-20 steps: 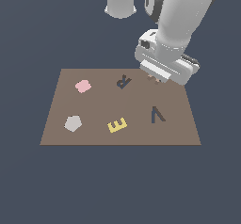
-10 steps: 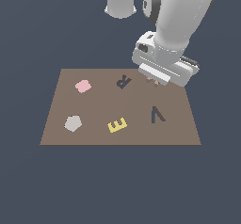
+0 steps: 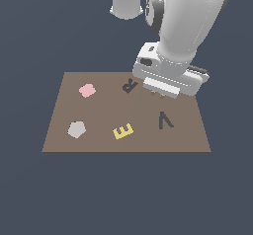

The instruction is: Insert a designated object into the corresponding slot on a board.

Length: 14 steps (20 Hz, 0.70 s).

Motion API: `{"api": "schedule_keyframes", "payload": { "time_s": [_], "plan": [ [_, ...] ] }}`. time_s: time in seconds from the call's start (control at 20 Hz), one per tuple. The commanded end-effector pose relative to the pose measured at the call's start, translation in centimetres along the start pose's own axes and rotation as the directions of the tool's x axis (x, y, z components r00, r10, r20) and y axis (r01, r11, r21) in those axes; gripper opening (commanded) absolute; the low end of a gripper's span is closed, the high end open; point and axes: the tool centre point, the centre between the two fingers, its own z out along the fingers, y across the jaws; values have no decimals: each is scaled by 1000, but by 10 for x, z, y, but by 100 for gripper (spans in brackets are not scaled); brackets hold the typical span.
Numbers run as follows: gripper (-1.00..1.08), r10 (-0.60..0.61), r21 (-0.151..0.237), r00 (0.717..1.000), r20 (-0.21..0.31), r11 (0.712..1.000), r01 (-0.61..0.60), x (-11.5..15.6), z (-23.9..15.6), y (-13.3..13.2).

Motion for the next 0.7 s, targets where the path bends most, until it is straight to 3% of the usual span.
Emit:
{"api": "schedule_keyframes", "payload": {
  "time_s": [0.0,0.25,0.65],
  "plan": [
    [-100,-70,0,998,0,998,70,13,-1,-1],
    [-100,-227,0,974,0,974,227,41,-2,-9],
    [-100,-423,0,906,0,906,423,76,-4,-27]
  ]
}}
